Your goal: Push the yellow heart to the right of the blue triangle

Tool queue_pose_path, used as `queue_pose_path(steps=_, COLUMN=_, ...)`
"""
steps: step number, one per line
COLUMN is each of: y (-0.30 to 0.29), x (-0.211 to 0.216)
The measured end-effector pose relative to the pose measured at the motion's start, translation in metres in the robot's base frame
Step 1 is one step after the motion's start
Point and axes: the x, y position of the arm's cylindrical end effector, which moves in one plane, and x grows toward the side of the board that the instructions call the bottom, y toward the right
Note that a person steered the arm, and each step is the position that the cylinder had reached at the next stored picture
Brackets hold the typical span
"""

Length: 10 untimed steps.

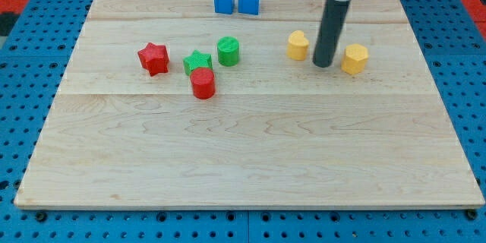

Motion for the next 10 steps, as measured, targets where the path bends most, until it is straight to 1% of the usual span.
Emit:
queue_pose_path(steps=3, y=-0.086, x=-0.048)
queue_pose_path(steps=9, y=-0.294, x=-0.142)
queue_pose_path(steps=10, y=-0.332, x=-0.168)
